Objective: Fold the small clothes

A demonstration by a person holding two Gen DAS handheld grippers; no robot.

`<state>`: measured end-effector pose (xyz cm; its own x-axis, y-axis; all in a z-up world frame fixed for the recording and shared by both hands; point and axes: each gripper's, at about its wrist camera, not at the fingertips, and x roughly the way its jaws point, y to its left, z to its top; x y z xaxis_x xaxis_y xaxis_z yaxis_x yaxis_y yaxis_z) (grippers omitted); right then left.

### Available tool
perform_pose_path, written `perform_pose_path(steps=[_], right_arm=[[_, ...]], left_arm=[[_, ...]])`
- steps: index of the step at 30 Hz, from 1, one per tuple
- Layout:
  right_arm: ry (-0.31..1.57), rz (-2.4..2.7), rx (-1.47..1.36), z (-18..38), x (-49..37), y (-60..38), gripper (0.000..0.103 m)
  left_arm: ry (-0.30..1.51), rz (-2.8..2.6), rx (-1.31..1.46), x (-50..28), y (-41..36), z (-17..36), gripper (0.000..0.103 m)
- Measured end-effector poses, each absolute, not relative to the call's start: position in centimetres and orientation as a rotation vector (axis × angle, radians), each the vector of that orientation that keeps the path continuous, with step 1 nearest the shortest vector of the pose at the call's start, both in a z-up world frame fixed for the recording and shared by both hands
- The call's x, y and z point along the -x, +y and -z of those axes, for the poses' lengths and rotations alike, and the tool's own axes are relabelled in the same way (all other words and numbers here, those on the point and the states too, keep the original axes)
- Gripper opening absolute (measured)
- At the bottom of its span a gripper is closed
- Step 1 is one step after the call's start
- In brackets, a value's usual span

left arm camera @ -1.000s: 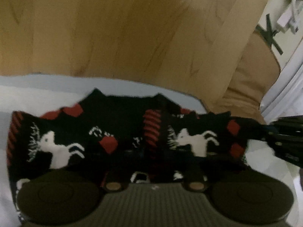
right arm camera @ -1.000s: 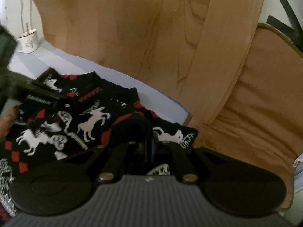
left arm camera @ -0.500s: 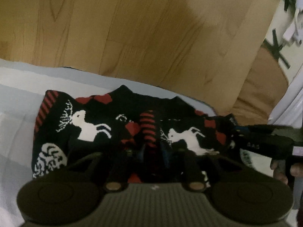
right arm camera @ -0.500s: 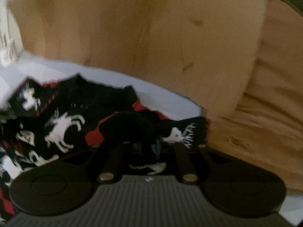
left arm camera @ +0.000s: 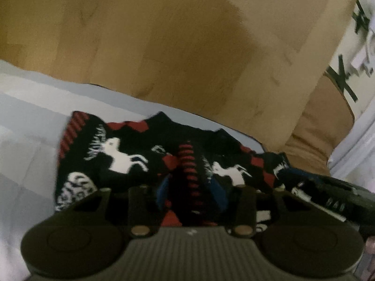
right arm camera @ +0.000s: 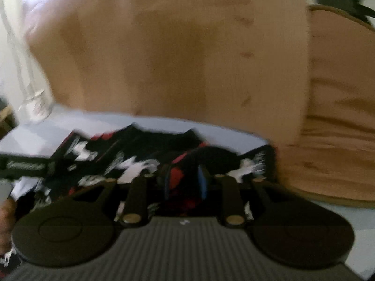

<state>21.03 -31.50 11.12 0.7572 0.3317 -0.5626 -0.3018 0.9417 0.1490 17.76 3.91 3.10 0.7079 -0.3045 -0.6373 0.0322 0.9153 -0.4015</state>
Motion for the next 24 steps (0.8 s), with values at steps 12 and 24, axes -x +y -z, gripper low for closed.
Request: perform_pose_path(steps=[12,24], right_arm=[[0.638,-0.269,-0.137,-9.5,-22.7,-31.4,0.010],[0.624,-0.136,-0.092,-10.5,-20.1,-34.2,0.047]], left_arm=[[0.773,0.188,0.362,-18.0,3.8,-2.2,0.049],[0.748,0.198,0.302,-16.8,4.0,-4.2,0.059]])
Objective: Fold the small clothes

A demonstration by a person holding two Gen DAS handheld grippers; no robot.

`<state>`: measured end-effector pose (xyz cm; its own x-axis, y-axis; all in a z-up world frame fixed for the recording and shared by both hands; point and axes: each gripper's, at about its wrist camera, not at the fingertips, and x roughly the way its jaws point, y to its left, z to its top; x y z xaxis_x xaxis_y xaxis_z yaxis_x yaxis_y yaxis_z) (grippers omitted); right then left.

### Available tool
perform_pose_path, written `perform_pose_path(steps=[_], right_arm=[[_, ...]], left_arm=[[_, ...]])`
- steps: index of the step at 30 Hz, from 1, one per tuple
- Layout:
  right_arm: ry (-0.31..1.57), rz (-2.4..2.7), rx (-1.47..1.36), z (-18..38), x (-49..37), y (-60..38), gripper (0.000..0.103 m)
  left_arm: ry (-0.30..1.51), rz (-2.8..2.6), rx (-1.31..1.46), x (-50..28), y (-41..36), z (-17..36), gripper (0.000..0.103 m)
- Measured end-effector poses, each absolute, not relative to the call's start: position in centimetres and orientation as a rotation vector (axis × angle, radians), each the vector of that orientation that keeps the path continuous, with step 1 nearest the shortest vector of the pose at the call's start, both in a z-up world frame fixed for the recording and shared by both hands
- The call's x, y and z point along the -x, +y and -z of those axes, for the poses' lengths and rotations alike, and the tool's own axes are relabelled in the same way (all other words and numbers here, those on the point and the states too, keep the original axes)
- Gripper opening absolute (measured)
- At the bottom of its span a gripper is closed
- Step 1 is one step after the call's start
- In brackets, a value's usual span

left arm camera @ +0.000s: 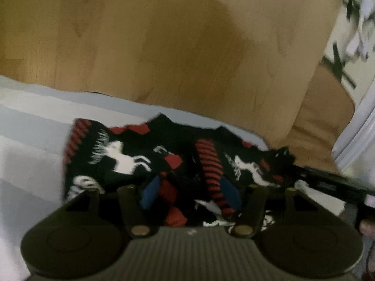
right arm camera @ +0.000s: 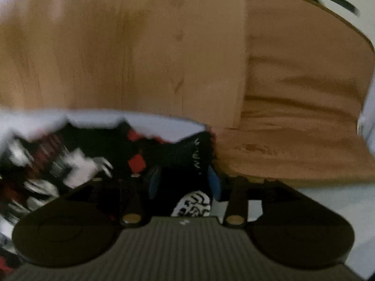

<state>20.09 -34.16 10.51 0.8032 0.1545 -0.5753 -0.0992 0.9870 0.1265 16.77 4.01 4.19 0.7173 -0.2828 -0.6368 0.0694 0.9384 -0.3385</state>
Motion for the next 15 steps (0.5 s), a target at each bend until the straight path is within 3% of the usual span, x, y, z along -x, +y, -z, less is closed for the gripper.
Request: perform_pose_path(steps=[8,15], right_arm=[[0.683,-0.279,-0.216,-10.6,-9.9,-38.3,0.049],[0.702,-0.365,-0.272,-9.7,0.0,-41.2,0.049]], left_arm=[[0.663,0.183,0.239,-6.5,10.8,-7.9,0.063],[0.750,0.205,0.179,4.7,14.2,-6.7,0.069]])
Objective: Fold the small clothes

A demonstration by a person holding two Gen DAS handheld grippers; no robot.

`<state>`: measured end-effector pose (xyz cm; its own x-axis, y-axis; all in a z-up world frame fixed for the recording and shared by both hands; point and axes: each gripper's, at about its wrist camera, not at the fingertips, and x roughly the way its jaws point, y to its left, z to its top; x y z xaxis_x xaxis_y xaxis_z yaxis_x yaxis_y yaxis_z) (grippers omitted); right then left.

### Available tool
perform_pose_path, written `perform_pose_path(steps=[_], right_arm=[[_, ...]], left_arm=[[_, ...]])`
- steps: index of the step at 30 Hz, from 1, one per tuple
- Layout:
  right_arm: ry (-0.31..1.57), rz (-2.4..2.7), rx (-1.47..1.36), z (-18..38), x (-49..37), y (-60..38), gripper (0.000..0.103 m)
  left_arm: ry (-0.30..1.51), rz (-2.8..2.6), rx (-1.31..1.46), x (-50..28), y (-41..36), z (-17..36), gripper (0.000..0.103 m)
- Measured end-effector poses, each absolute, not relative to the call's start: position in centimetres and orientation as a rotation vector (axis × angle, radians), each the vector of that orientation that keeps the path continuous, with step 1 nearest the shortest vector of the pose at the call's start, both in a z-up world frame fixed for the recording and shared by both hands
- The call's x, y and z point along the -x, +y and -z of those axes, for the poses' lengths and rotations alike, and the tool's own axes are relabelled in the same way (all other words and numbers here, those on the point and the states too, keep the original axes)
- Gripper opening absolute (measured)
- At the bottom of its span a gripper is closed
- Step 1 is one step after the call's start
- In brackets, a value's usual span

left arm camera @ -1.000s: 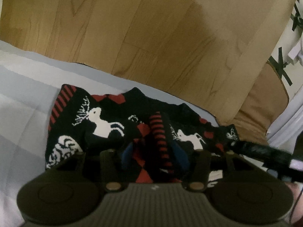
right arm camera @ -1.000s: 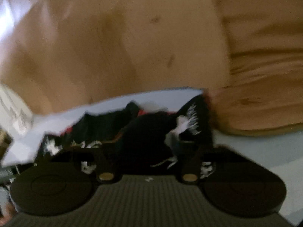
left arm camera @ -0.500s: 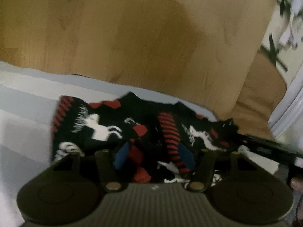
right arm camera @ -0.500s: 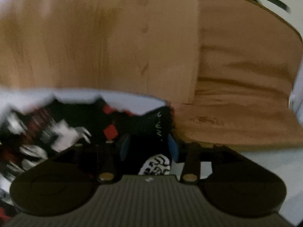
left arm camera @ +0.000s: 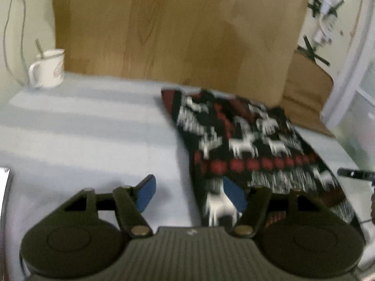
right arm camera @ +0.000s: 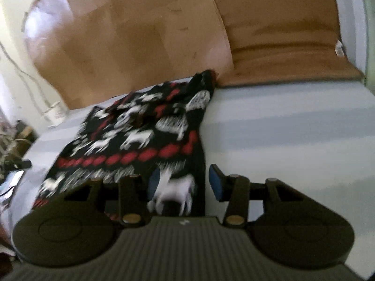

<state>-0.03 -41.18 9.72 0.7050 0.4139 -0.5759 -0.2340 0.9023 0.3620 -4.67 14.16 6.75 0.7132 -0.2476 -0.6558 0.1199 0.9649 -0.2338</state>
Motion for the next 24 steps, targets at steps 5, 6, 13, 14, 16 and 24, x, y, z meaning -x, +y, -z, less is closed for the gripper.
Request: perform_pose_path(steps=[5,6,13,14,16,24], right_arm=[[0.694,-0.382,-0.305,-8.8,5.4,-42.0,0.049],[0.694,-0.382,-0.309,-8.6,6.4,-42.2,0.049],[0.725,-0.395,-0.390,-7.1,11.7,-44.4,0.048],[0.728,-0.402,-0.402,-6.9,12.2,-44.4,0.048],[0.740,-0.416,-0.410,-6.4,13.0,-44.3,0.048],[0.768,-0.467,-0.445,-5.4,13.4,-43.4,0.008]], left_arm=[[0.792,0.257,0.202,10.4,13.8,-6.0,0.076],[0.799,0.269,0.202,11.3,13.5,-5.9,0.076],[0.867,0.359,0.197,16.1,11.9,-5.1,0.077],[0.889,0.370,0.198,16.5,11.6,-4.8,0.077],[0.940,0.381,0.210,17.0,11.2,-4.1,0.077],[0.992,0.342,0.211,17.3,9.7,-3.3,0.009]])
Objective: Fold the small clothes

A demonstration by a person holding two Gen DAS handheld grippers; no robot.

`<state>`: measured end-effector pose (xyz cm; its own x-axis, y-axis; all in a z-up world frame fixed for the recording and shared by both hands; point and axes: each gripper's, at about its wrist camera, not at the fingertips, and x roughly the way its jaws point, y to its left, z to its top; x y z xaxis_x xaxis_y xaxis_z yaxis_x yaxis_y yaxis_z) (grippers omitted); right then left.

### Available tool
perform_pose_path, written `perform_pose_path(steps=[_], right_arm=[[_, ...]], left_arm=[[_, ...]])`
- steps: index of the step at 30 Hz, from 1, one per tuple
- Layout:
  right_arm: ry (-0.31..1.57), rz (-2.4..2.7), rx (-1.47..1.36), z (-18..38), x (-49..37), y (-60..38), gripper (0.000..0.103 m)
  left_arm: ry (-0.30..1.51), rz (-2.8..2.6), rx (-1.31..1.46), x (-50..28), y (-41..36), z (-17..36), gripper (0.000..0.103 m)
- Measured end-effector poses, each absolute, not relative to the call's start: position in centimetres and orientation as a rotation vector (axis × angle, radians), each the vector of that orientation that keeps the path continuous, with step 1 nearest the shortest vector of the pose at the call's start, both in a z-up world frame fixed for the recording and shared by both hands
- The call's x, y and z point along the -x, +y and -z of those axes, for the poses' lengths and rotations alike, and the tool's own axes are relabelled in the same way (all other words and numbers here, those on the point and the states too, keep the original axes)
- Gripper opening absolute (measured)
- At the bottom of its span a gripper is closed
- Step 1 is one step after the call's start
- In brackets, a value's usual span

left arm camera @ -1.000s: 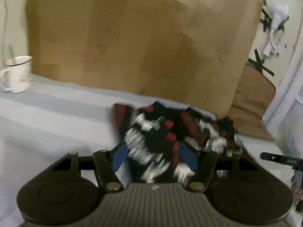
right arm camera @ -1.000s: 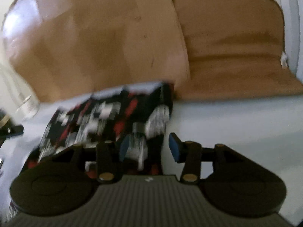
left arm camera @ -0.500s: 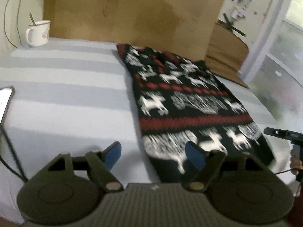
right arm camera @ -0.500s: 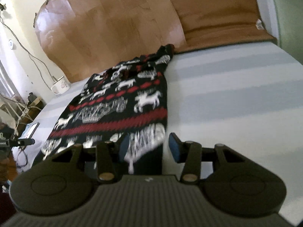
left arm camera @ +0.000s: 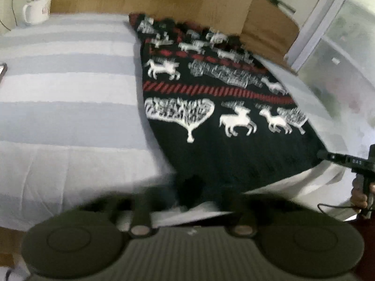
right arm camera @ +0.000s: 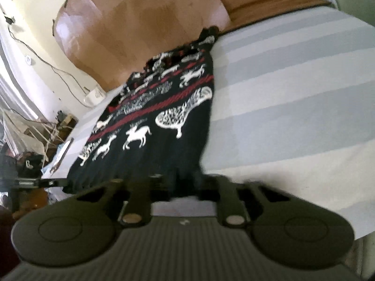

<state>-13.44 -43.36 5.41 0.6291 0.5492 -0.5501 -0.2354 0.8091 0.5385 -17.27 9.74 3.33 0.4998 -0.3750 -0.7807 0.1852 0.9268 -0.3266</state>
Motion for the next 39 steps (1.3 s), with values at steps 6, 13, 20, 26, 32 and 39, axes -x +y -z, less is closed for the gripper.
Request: perform_pose_path(steps=[6,13,20,26,32,39], right_arm=[[0.633,-0.527,-0.506,-8.7,12.3,-44.0,0.008],[0.555,-0.470,-0.525,-11.9,2.2,-43.5,0.008],[0.622,-0.235,-0.400,-9.7,-11.0,-39.5,0.037],[0.634,-0.330,-0.414,-8.2,-5.8,-42.1,0.062],[0.683,-0.318,-0.356,-6.1,-2.3,-41.8,0.049],[0.708,-0.296,-0.325,-6.6,-1.7,-40.4,0.015]], left_arm=[[0.927,0.387,0.422,15.8,12.5,-4.9,0.009],[0.782,0.331,0.645,8.9,16.7,-7.6,0.009],[0.792,0.041,0.538,-2.6,15.6,-6.0,0.047],[0.830,0.131,0.516,0.1,16.4,-4.1,0.067],[0.873,0.242,0.452,1.8,13.4,-3.4,0.059],[0.866,0.197,0.285,1.3,11.8,-3.5,0.013]])
